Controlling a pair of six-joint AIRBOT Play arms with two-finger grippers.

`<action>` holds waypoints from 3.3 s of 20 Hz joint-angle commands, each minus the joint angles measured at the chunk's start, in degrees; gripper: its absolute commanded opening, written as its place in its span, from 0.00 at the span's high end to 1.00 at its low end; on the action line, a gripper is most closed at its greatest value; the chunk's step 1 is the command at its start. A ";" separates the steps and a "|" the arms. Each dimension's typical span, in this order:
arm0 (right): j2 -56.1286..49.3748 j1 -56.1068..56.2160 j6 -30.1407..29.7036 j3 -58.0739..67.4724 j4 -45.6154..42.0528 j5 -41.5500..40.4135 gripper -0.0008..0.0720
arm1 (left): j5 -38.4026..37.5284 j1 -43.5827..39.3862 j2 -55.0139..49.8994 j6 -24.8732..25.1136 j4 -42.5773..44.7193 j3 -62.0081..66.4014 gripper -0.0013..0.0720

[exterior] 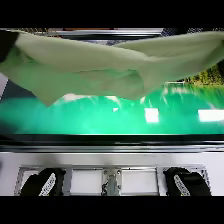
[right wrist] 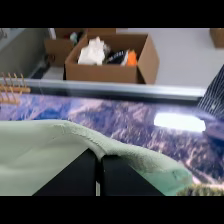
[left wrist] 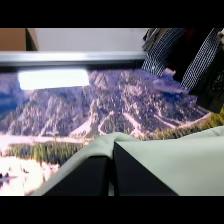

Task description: Fold the clothes and pants, and hang the long-sleeved shirts on hangers.

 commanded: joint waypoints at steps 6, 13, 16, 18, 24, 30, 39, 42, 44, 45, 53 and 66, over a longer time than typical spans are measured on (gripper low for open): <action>5.29 -0.11 0.33 3.78 -2.08 -3.52 0.97 | 7.43 -0.02 18.53 -6.05 0.04 -11.61 0.98; -18.34 -0.11 0.66 3.78 -2.12 3.37 0.97 | 10.10 -0.04 0.13 -6.93 -0.02 -22.80 0.98; -33.86 -0.11 0.24 3.80 -2.16 0.22 0.97 | 15.61 -0.04 -15.56 -6.47 -0.17 -21.92 0.98; -42.25 -0.13 0.33 3.93 -1.97 -6.69 0.97 | 16.06 -0.42 -27.50 -5.07 -0.04 -16.57 0.98; -50.62 -1.95 0.90 4.02 2.89 -15.47 0.15 | 9.79 -0.55 -52.41 -10.16 0.07 3.98 0.04; -42.29 -11.08 -6.45 -3.56 1.09 10.05 0.15 | 0.79 5.14 -44.50 -8.90 9.33 -4.33 0.04; -33.99 -14.29 -9.73 -49.70 14.82 2.58 0.15 | 6.12 4.94 -22.45 -8.98 10.43 -48.33 0.04; -34.05 -13.53 -12.52 -54.05 22.53 -2.91 0.19 | 9.64 5.09 -18.86 -9.14 6.95 -53.31 0.04; -34.71 -11.39 -12.68 -54.21 23.58 -4.90 0.19 | 11.28 5.09 -17.22 -9.40 6.01 -54.80 0.04; -35.17 -9.97 -12.68 -54.21 23.69 -6.25 0.19 | 11.78 5.09 -16.61 -9.42 5.97 -55.21 0.04; -37.38 -2.34 -14.56 -54.07 29.44 -12.13 0.97 | 11.69 8.20 -16.15 -12.48 6.58 -56.15 0.40; -36.52 -2.34 -15.04 -54.07 29.53 -11.98 0.97 | 21.84 22.97 -18.14 -19.45 6.45 -65.88 0.38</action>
